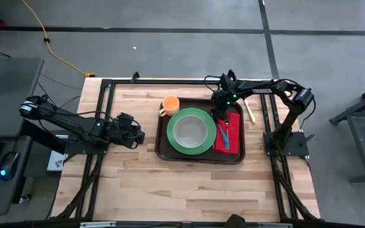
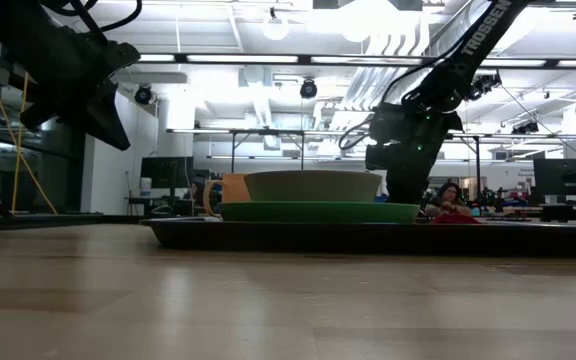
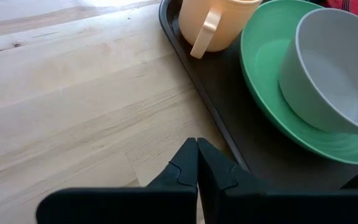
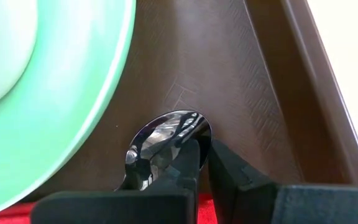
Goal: Set up tray
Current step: Put the blue spoon on the red napkin to the left of the blue fork
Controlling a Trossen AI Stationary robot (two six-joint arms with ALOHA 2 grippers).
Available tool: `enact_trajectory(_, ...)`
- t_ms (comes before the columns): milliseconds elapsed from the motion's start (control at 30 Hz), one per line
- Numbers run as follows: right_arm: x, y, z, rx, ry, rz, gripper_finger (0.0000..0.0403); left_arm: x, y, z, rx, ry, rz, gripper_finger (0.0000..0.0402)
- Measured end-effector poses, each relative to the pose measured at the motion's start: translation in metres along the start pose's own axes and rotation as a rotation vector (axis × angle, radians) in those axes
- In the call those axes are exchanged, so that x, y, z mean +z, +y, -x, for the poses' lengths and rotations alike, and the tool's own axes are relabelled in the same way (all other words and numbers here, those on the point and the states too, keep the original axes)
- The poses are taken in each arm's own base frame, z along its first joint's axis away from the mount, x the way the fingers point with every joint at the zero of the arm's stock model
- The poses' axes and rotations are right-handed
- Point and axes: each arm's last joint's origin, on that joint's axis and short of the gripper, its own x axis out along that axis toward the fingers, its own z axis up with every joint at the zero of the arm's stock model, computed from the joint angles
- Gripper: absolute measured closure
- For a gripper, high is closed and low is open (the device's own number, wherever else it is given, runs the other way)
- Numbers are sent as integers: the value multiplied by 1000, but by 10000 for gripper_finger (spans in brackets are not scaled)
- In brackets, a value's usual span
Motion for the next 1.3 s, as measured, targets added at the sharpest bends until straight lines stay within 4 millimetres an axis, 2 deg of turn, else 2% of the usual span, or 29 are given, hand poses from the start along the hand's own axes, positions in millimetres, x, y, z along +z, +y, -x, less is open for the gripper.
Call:
enact_trajectory(700,7,-5,1,-28,-75,-80,402,0,0,0,0,0,1,371)
enact_trajectory(1300,6,-15,5,-42,-111,-220,402,0,1,0,6,2,-4,371)
